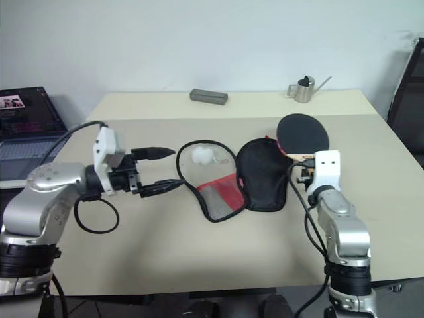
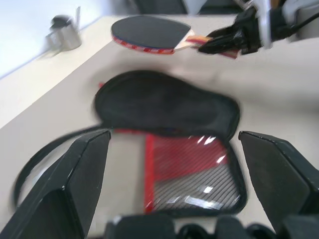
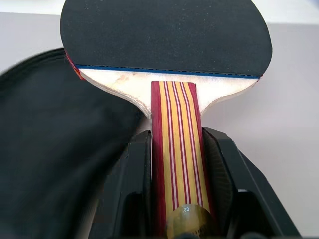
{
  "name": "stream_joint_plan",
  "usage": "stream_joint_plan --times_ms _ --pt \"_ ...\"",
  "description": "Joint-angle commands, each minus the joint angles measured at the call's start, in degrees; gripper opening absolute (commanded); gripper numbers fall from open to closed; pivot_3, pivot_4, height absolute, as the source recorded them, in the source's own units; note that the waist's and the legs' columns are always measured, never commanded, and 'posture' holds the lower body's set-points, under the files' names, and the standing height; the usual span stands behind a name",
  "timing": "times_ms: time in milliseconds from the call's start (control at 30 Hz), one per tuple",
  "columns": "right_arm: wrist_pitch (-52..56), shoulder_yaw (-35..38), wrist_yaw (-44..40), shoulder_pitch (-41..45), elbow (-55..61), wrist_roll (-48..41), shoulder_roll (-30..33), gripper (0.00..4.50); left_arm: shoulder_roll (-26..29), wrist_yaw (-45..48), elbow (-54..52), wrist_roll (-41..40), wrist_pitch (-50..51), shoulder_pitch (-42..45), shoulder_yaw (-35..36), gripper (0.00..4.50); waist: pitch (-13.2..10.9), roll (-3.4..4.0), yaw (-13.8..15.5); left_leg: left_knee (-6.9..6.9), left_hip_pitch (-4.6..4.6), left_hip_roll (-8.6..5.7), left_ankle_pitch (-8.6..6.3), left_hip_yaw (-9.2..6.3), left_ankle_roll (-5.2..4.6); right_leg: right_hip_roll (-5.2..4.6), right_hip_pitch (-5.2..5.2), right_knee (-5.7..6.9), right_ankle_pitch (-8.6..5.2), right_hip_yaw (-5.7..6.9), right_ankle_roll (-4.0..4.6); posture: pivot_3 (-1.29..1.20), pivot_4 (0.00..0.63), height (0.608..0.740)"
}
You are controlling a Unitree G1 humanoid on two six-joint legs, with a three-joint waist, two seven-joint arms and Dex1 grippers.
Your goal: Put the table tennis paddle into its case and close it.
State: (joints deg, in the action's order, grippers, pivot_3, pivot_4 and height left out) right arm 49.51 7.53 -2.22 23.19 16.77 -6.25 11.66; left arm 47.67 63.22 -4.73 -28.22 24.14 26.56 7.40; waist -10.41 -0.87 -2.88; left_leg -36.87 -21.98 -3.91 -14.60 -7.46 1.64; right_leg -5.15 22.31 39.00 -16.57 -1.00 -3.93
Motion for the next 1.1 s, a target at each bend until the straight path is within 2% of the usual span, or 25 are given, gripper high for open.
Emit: stream_joint_plan --times_ms 33,533,1100 --pt "0.5 -2.2 1.0 2.4 1.0 0.0 -2.4 1.17 1.9 0.5 1.6 0.6 -2.2 0.6 2.9 4.5 0.0 0.0 0.0 0.01 0.0 0.0 0.0 0.0 0.0 0.0 0.01 0.0 0.0 0.0 0.0 0.0 0.15 0.74" --pt "7.3 -8.3 2.5 1.5 4.8 0.0 -9.3 1.17 1.9 0.1 0.8 0.2 -2.4 -0.7 2.9 4.5 0.0 0.01 0.0 0.04 -0.05 0.03 -0.02 -0.02 0.03 0.02 0.08 -0.04 0.0 0.01 0.0 0.0 0.15 0.74" --pt "8.1 -7.6 5.8 0.5 4.4 1.1 -12.1 1.17 0.7 -0.2 -0.1 0.1 -2.0 -0.3 1.2 4.5 0.0 0.01 -0.1 0.06 -0.05 0.13 -0.04 -0.01 0.06 0.11 0.11 -0.03 0.0 0.01 0.01 0.0 0.15 0.74"
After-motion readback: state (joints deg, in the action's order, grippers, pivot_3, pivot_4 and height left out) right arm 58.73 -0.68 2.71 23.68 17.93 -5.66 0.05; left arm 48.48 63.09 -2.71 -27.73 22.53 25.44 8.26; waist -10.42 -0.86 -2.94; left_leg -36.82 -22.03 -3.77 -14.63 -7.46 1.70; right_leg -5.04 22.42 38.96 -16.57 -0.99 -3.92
